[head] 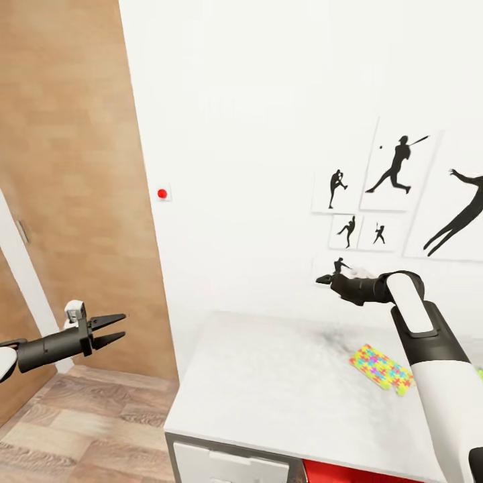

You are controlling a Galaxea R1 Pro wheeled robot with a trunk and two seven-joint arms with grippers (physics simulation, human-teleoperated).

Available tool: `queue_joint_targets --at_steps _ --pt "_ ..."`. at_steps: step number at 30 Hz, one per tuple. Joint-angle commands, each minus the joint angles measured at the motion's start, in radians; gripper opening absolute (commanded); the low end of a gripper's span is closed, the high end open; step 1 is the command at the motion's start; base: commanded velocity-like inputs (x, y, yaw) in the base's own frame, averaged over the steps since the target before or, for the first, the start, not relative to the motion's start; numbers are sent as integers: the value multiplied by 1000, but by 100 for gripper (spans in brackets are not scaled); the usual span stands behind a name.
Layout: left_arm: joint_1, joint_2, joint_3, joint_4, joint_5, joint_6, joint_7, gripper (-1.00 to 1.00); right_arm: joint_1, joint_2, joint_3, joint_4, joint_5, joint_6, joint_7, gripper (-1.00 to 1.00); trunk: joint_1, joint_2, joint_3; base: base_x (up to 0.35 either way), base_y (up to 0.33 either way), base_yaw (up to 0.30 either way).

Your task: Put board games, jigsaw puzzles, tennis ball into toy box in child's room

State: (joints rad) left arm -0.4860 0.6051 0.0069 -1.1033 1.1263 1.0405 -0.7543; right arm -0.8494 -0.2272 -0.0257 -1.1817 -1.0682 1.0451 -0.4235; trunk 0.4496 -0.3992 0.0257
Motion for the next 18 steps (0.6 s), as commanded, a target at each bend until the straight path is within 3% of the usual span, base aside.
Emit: queue_joint_targets --at_steps 1,18 --pt "0 1 1 0 -3 3 -5 100 0 0 0 0 -10 2 -10 100 0 -1 0 -28 6 -254" --pt "0 2 1 0 -3 3 -5 100 0 -6 -3 0 -10 2 -32 100 0 -1 -1 25 1 -276"
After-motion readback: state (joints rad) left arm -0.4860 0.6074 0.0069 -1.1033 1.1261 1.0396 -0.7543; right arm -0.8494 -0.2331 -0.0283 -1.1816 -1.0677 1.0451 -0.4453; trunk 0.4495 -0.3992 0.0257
